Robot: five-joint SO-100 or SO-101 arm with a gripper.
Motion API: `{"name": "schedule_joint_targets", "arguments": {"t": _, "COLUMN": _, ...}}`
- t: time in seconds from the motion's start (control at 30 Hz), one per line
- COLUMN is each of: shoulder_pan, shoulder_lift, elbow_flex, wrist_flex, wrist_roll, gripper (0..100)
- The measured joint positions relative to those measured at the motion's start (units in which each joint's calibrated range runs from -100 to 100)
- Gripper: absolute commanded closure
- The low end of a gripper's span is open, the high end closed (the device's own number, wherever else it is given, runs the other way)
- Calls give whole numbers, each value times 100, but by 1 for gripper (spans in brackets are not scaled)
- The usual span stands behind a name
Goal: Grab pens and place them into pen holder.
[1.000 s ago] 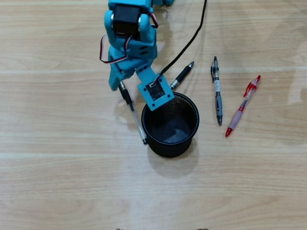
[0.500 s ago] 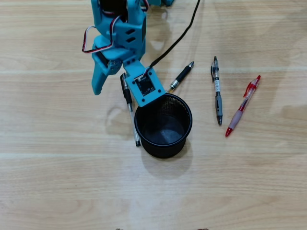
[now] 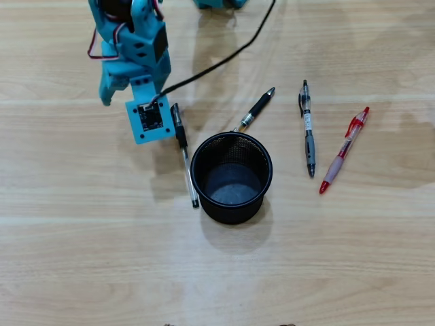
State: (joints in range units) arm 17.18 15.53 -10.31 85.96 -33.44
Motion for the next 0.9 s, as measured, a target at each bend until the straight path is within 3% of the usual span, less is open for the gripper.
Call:
{"name": "schedule_joint_targets", "arguments": {"t": 0.53, "shoulder_pan": -1114, "shoulder_lift": 787, "elbow_flex": 186, "wrist_flex": -663, "wrist_roll": -193, "gripper": 70}}
{"name": "schedule_joint_targets", "arguments": {"t": 0.9, "shoulder_pan": -1038, "shoulder_lift": 1473, "elbow_flex": 115, "wrist_flex": -1301, "wrist_roll": -214, "gripper": 85}}
